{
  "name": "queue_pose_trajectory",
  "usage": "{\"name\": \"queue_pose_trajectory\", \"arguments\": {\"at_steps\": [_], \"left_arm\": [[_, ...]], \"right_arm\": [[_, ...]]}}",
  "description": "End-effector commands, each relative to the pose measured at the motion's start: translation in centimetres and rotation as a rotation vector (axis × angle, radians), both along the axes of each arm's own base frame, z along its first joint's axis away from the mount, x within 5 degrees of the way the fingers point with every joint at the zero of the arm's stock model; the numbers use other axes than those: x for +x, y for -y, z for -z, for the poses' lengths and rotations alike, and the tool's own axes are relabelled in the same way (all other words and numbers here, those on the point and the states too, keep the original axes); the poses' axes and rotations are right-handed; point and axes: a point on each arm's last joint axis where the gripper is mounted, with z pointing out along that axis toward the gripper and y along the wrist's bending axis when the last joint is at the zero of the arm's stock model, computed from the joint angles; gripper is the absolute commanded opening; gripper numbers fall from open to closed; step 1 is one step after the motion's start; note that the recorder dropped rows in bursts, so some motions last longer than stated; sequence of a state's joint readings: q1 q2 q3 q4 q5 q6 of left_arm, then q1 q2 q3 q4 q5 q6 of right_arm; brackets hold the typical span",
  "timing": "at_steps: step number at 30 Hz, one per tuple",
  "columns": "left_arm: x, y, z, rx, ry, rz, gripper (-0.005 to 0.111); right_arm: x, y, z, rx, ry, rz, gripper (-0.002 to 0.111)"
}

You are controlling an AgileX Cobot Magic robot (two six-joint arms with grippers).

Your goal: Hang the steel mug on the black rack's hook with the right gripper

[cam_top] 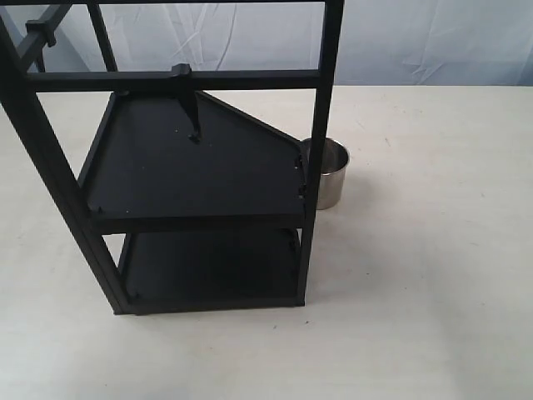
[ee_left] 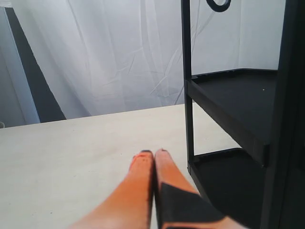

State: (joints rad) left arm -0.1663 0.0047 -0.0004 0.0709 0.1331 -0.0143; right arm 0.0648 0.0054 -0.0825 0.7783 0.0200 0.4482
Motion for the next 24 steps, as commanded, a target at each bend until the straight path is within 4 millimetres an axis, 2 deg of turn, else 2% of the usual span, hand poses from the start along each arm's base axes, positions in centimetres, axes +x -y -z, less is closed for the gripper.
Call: {"name": "queue_pose_trajectory", "arguments": {"at_steps": [1, 8, 12, 14, 19, 21, 24], "left_arm": [[0.0, 0.0, -0.1, -0.003, 0.009, 0.005, 0.002], [0.0, 0.0, -0.1, -0.003, 0.009, 0.005, 0.002], [0.0, 0.0, -0.1, -0.003, 0.009, 0.005, 0.002], [0.0, 0.0, -0.1, -0.003, 0.009, 0.005, 0.002], [0.0, 0.0, -0.1, -0.003, 0.009, 0.005, 0.002], [0.0, 0.0, -0.1, -0.003, 0.009, 0.005, 0.002], [0.0, 0.0, -0.1, -0.003, 0.009, 0.005, 0.002]], "right_arm": [[-0.3, -0.7, -3.1, -0.495, -0.060, -0.025, 0.000], [8.3, -1.4, -2.3, -0.813, -0.478, -0.223, 0.000], [13.8, -2.4, -1.8, -0.882, -0.636, -0.402, 0.000], [16.9, -3.1, -1.8, -0.896, -0.683, -0.506, 0.000], [23.7, -4.5, -2.2, -0.906, -0.708, -0.637, 0.001], [25.9, -5.7, -1.9, -0.973, -0.702, -0.697, 0.006], [28.6, -8.0, -1.9, -1.023, -0.673, -0.767, 0.032]]}}
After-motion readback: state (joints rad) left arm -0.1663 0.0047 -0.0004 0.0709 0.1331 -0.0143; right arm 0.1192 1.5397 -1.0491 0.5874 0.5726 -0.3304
